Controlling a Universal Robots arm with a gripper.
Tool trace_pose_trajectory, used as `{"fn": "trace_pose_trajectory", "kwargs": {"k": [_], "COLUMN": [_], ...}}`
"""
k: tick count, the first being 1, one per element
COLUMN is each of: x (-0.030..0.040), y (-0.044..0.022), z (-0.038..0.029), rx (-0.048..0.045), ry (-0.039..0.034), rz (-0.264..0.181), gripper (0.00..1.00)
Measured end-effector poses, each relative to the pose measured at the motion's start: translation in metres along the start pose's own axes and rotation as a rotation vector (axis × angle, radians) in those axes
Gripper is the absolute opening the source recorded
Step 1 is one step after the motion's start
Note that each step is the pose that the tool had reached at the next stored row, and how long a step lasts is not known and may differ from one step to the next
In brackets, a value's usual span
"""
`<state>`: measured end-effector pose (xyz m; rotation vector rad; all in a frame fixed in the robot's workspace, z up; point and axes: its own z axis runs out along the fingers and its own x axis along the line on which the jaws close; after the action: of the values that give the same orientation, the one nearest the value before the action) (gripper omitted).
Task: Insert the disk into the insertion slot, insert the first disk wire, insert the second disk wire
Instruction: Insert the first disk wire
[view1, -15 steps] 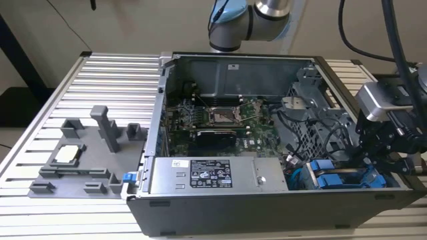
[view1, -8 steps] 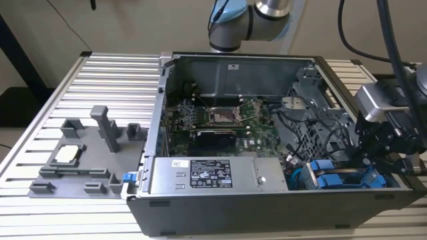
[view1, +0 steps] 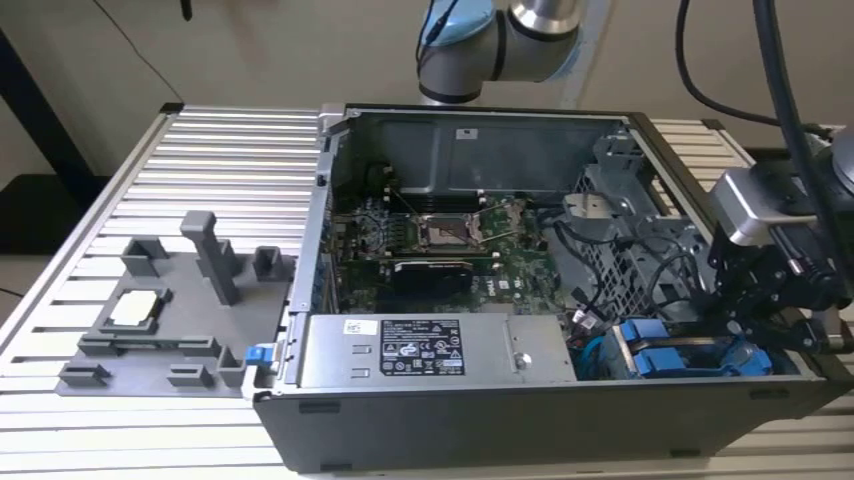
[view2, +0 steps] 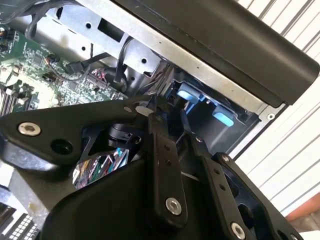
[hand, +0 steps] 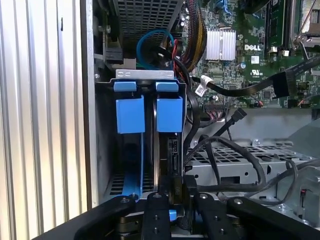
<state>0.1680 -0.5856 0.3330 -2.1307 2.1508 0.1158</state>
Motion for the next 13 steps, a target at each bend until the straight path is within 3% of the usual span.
{"fn": "trace_pose_trajectory", "kwargs": {"k": [13], "x": [-0.0067], "y": [-0.0012], "z": [-0.0502], "rx": [0.0000], "ry": [0.0000], "rz": [0.000], "gripper": [0.27]}}
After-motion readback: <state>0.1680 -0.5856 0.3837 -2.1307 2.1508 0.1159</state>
